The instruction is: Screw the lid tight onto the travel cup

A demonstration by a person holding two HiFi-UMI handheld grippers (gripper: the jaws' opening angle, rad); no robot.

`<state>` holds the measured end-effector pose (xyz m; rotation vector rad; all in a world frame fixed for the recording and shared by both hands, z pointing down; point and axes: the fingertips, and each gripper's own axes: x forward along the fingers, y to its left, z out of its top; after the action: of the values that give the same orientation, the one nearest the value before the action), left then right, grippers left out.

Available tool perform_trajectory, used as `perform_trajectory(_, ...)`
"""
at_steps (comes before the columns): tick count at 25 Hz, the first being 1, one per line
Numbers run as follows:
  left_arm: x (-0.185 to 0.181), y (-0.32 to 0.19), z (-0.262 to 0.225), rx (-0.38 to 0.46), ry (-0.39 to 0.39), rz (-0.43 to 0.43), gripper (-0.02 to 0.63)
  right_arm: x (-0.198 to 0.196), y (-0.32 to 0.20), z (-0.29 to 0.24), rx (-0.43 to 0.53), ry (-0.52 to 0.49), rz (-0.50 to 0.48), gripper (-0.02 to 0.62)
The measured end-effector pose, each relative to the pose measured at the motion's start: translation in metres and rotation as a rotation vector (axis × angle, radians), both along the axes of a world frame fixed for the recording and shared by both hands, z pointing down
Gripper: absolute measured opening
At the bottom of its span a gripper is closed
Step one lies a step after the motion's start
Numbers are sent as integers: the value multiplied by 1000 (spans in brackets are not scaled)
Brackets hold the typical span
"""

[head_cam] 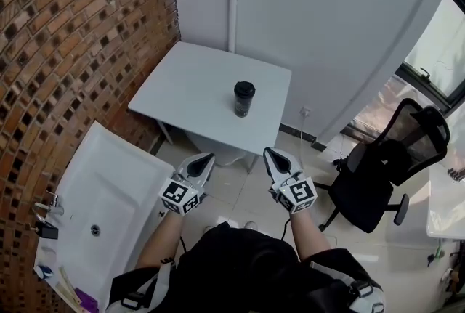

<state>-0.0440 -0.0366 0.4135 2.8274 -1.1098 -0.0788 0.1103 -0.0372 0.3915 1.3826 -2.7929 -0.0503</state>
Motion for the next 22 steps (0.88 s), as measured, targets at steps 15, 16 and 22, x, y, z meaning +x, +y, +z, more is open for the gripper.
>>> perform_trajectory(15, -1, 13, 5, -25, 12, -18, 2, -5, 2, 3, -2, -27, -37, -2)
perform_trajectory(16, -2, 14, 6, -25, 8, -19, 2, -5, 2, 5, -6, -28, -36, -2)
perform_trajectory(22, -5, 16, 9, -33, 3, -31, 2, -5, 2, 5, -20, -39, -48, -2)
